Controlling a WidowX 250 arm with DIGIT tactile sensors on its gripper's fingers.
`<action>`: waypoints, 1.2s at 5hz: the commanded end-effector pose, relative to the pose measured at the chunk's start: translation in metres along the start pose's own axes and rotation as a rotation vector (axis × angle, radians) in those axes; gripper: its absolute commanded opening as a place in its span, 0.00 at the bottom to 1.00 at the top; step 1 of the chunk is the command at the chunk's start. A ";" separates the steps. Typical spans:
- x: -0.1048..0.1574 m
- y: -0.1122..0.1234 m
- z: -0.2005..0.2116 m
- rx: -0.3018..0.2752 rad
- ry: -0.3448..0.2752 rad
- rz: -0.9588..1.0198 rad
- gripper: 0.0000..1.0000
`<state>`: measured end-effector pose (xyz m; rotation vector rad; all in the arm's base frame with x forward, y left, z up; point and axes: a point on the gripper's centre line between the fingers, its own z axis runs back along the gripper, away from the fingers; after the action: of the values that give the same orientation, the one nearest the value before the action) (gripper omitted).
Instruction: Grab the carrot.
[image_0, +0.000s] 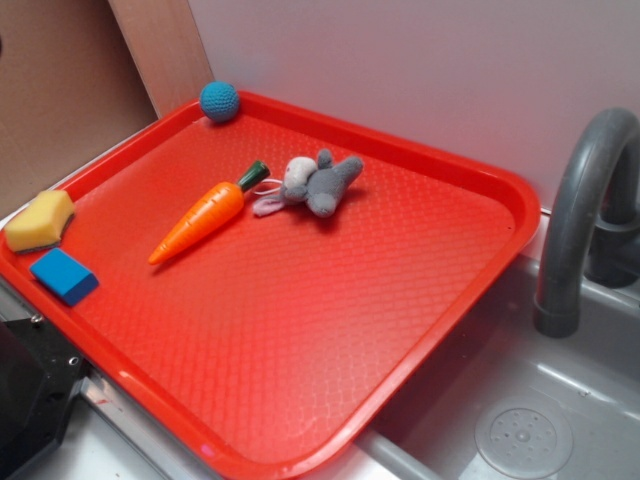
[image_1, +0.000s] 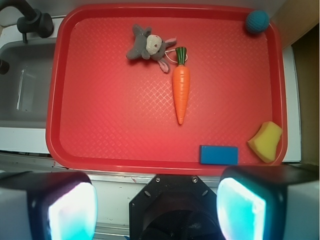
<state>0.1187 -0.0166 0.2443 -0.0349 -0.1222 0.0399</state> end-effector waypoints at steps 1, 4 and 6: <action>0.000 0.000 0.000 0.000 0.000 0.000 1.00; 0.074 0.008 -0.045 0.004 -0.015 0.228 1.00; 0.114 0.035 -0.152 0.098 0.092 0.264 1.00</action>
<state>0.2486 0.0088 0.0972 0.0484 0.0131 0.2837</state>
